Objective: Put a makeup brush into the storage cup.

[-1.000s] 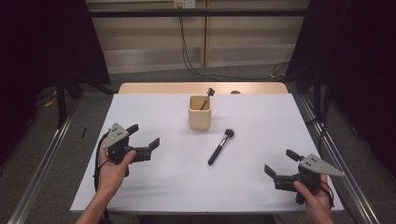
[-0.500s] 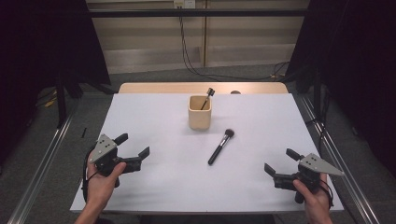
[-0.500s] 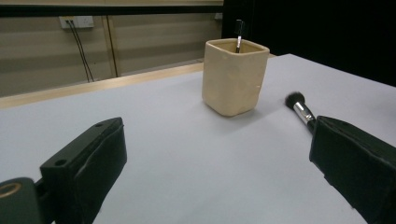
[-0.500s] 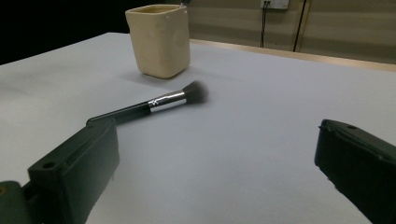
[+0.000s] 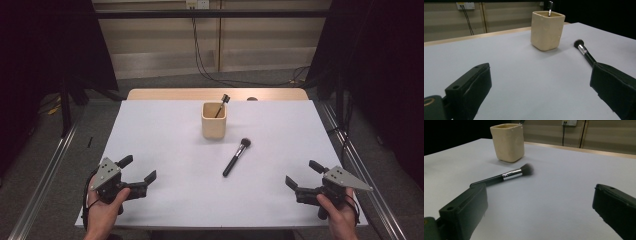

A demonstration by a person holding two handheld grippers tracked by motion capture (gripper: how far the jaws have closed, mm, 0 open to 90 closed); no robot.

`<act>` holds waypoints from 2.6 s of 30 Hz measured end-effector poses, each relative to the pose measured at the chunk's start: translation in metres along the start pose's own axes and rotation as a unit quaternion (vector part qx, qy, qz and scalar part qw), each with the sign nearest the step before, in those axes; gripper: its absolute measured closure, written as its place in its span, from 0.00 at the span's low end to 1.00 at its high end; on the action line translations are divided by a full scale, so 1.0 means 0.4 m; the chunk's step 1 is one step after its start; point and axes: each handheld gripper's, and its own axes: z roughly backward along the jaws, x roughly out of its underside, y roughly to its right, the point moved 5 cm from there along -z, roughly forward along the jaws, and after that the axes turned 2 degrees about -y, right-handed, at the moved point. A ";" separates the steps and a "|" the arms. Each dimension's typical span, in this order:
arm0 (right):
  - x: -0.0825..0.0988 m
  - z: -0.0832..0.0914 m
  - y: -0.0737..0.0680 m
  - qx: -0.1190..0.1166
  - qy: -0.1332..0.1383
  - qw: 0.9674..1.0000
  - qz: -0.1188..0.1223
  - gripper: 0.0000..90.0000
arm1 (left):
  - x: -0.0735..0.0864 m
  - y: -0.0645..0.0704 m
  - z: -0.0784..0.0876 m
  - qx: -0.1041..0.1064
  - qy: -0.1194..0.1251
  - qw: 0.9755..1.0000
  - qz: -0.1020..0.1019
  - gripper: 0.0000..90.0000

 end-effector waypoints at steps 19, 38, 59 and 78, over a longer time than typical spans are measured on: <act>-0.004 -0.016 -0.011 -0.003 -0.004 1.000 0.007 0.00 | 0.030 -0.010 -0.005 -0.008 -0.010 1.000 -0.014 0.04; -0.048 -0.080 -0.049 -0.029 -0.004 0.999 0.019 0.00 | 0.023 -0.003 0.012 -0.010 -0.007 1.000 -0.013 0.04; -0.124 -0.198 -0.096 -0.055 -0.018 0.998 0.036 0.00 | 0.019 -0.002 0.018 -0.012 -0.003 1.000 -0.021 0.04; -0.180 -0.313 -0.133 -0.046 -0.034 0.996 0.064 0.01 | 0.019 -0.005 0.018 -0.010 -0.003 1.000 -0.021 0.04</act>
